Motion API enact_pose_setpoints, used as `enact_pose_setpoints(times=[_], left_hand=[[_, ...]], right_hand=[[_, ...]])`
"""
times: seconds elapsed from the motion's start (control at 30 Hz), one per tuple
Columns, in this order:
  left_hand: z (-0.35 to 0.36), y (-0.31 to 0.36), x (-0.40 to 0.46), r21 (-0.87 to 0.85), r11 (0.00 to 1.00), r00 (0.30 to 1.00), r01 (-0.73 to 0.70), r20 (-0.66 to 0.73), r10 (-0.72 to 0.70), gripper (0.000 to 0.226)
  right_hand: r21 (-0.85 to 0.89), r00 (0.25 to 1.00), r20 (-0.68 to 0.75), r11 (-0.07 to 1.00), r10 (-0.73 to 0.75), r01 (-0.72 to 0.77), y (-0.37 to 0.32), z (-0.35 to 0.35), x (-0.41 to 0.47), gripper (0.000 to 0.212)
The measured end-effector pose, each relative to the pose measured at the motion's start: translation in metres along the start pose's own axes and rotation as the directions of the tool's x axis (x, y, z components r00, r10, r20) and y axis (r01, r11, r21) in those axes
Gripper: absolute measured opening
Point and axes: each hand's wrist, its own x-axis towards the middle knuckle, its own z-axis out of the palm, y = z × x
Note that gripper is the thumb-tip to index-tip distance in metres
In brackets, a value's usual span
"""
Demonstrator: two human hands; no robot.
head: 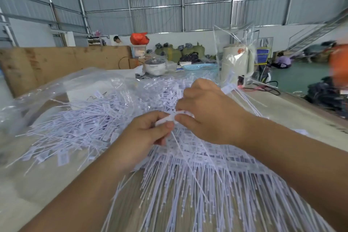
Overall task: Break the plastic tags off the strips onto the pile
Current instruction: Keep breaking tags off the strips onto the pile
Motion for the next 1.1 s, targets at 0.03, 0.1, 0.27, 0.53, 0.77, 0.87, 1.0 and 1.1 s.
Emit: enact_pose_setpoints(times=[0.03, 0.1, 0.27, 0.53, 0.77, 0.87, 1.0, 1.1], left_hand=[[0.000, 0.001, 0.000, -0.061, 0.998, 1.000, -0.013, -0.016, 0.012, 0.018], [0.000, 0.004, -0.002, -0.173, 0.984, 0.998, -0.028, -0.058, 0.018, 0.019], [0.007, 0.008, -0.005, -0.367, 0.930, 0.993, -0.025, -0.117, -0.020, 0.014], [0.008, 0.009, -0.007, -0.615, 0.789, 0.992, 0.013, -0.093, -0.089, 0.009], [0.005, 0.011, -0.010, -0.611, 0.791, 0.974, 0.033, -0.157, -0.162, 0.009], [0.005, 0.010, -0.009, -0.536, 0.844, 0.964, 0.012, -0.217, -0.152, 0.009], [0.007, 0.008, -0.009, -0.430, 0.903, 0.922, 0.001, -0.350, -0.168, 0.013], [0.009, 0.009, -0.009, -0.367, 0.930, 0.878, -0.033, -0.454, -0.149, 0.017]], right_hand=[[0.054, 1.000, 0.016, 0.999, -0.009, 0.008, 0.002, -0.004, -0.001, 0.027], [0.173, 0.997, 0.077, 0.984, 0.027, -0.040, 0.005, -0.011, -0.001, 0.030], [0.160, 0.998, 0.052, 0.986, 0.047, -0.055, 0.011, -0.023, 0.003, 0.041], [0.061, 0.997, 0.068, 0.997, 0.032, -0.036, 0.018, -0.031, 0.008, 0.046], [0.146, 0.995, -0.041, 0.986, 0.086, -0.079, 0.020, -0.029, 0.001, 0.042], [0.079, 0.999, -0.029, 0.996, 0.046, -0.044, 0.016, -0.037, 0.002, 0.041], [-0.013, 0.998, 0.057, 1.000, 0.021, -0.020, 0.008, -0.049, 0.011, 0.035], [-0.060, 0.996, 0.087, 0.998, 0.018, -0.013, 0.002, -0.054, 0.023, 0.040]])
